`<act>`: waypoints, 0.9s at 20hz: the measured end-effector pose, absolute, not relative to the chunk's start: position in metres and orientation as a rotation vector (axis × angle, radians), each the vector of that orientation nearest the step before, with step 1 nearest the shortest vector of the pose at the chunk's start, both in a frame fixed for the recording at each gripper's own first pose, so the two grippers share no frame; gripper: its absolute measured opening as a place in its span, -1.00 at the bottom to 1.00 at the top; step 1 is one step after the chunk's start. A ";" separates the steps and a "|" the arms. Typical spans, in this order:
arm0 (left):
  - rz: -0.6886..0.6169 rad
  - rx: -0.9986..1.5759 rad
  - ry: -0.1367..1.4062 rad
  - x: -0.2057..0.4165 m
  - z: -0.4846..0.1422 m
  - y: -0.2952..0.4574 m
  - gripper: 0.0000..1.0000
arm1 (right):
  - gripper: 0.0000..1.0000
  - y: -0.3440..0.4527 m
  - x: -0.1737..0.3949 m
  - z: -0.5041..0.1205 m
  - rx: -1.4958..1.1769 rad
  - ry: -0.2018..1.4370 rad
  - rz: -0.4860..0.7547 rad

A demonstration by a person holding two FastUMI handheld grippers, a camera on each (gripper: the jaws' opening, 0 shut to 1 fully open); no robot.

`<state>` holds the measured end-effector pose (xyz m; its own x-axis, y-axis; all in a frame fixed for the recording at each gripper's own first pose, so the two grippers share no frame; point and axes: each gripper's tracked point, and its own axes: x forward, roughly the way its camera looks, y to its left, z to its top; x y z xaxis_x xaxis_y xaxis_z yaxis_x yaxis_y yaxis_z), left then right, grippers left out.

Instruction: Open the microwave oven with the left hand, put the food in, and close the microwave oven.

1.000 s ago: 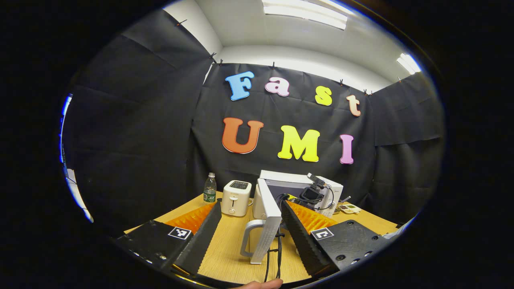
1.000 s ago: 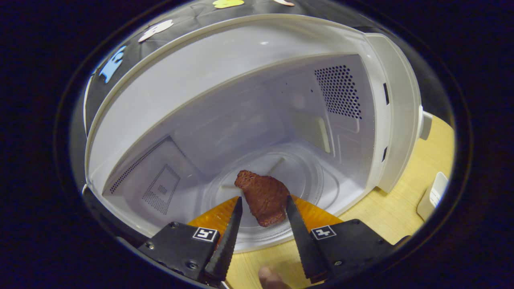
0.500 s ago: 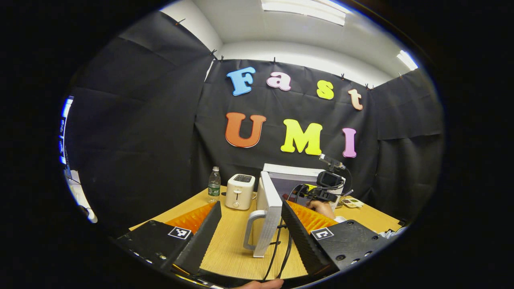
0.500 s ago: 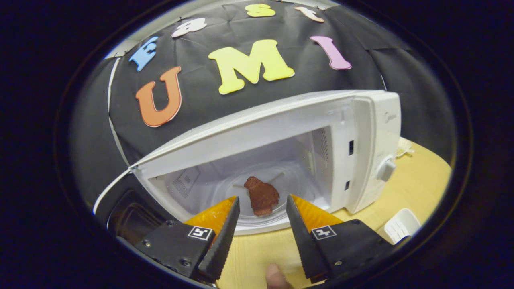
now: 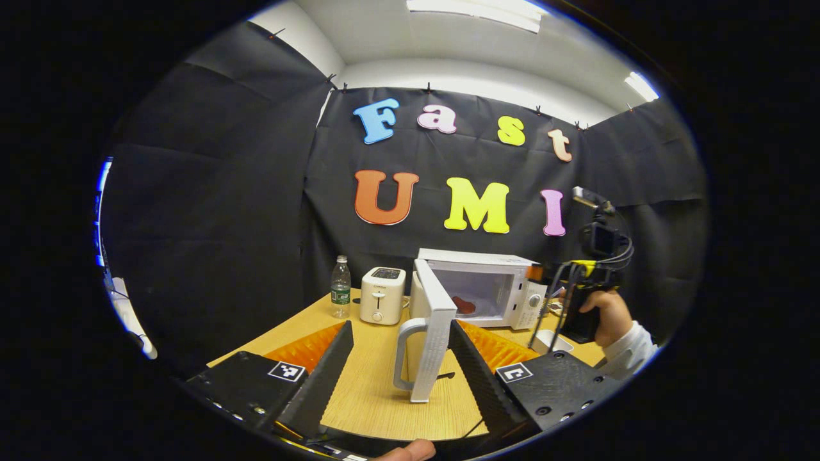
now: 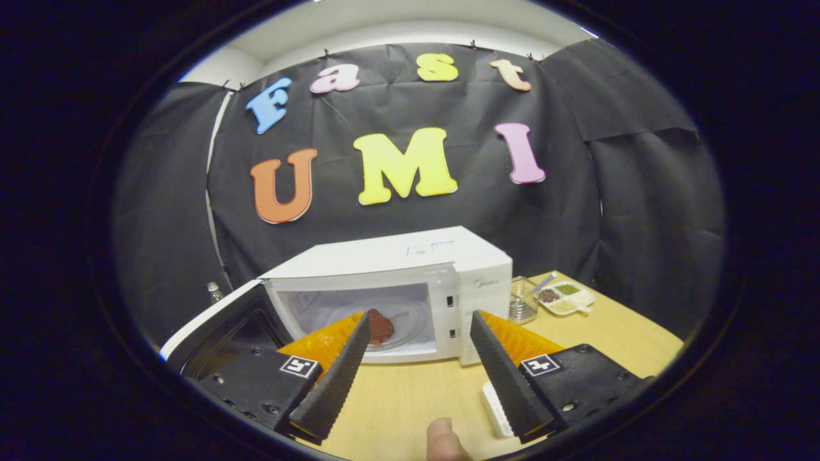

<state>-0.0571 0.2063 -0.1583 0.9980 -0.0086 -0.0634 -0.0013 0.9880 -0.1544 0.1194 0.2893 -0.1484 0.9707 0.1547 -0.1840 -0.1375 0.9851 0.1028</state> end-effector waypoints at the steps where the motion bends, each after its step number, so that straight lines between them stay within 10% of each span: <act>1: 0.010 -0.162 0.061 -0.054 -0.160 0.210 0.62 | 0.99 0.280 0.101 -0.142 0.086 0.189 0.164; 7: 0.033 -0.194 0.077 -0.032 -0.175 0.224 0.71 | 0.99 0.207 -0.001 -0.097 0.040 0.092 0.238; 11: 0.028 -0.184 0.108 -0.017 -0.188 0.227 -0.37 | 0.99 0.161 -0.045 -0.067 -0.042 -0.041 0.221; 12: 0.036 -0.179 0.113 -0.013 -0.192 0.229 -1.00 | 0.99 0.156 -0.055 -0.065 -0.048 -0.058 0.232; 18: -0.024 -0.139 0.148 0.020 -0.217 0.221 -1.00 | 0.99 0.122 -0.086 -0.063 -0.057 -0.077 0.246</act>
<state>0.0197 0.2213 -0.2175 0.9889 -0.0337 -0.1449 0.0132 0.9900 -0.1402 -0.0856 0.1220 -0.0632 0.9670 0.2453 0.0688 -0.2409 0.9683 -0.0662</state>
